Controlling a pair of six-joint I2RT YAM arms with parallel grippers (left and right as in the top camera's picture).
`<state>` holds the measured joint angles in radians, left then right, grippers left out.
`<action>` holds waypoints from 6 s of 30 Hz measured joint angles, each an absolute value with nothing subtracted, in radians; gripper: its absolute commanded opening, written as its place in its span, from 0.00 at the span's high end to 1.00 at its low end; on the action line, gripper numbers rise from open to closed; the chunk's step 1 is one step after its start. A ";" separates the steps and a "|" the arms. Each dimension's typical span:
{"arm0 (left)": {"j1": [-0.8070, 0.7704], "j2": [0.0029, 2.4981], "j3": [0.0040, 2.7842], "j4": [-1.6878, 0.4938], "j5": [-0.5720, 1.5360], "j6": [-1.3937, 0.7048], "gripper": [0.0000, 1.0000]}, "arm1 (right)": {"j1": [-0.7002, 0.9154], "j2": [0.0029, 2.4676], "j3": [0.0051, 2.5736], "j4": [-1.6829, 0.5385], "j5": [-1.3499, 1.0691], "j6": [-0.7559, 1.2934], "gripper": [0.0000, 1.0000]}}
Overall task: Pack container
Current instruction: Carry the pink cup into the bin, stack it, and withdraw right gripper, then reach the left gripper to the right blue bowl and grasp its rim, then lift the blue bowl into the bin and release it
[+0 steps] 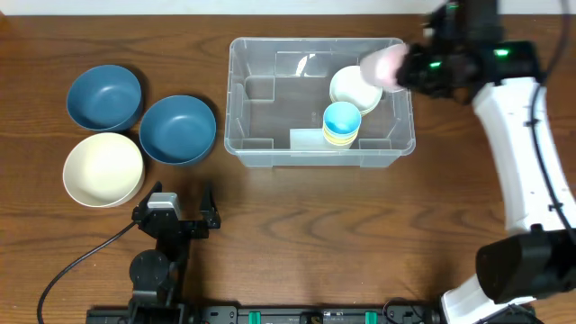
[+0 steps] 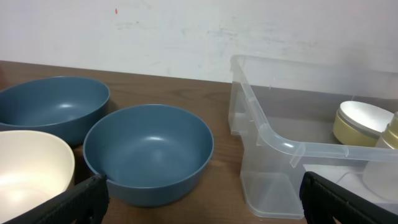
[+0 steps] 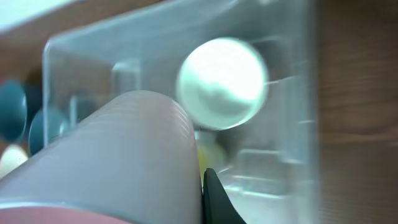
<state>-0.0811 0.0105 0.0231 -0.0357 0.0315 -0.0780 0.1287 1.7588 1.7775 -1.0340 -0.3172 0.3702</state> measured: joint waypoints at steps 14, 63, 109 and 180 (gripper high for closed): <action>-0.081 0.010 0.023 -0.036 0.031 -0.078 0.02 | 0.310 1.760 1.742 -1.066 -0.174 0.385 0.99; -0.081 0.010 0.023 -0.036 0.031 -0.078 0.02 | -0.161 1.705 1.688 -1.070 0.001 0.413 0.01; -0.080 1.040 1.176 -0.890 -0.112 -0.095 0.02 | -0.195 1.708 1.688 -1.074 0.019 0.413 0.01; 0.022 1.798 1.180 -0.636 -0.052 -1.254 0.94 | -0.195 1.708 1.688 -1.074 0.019 0.413 0.01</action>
<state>0.0223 1.7985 1.1805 -0.6357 -0.0517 -1.2545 -0.1951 1.7084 1.6878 -1.0740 0.0189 0.4129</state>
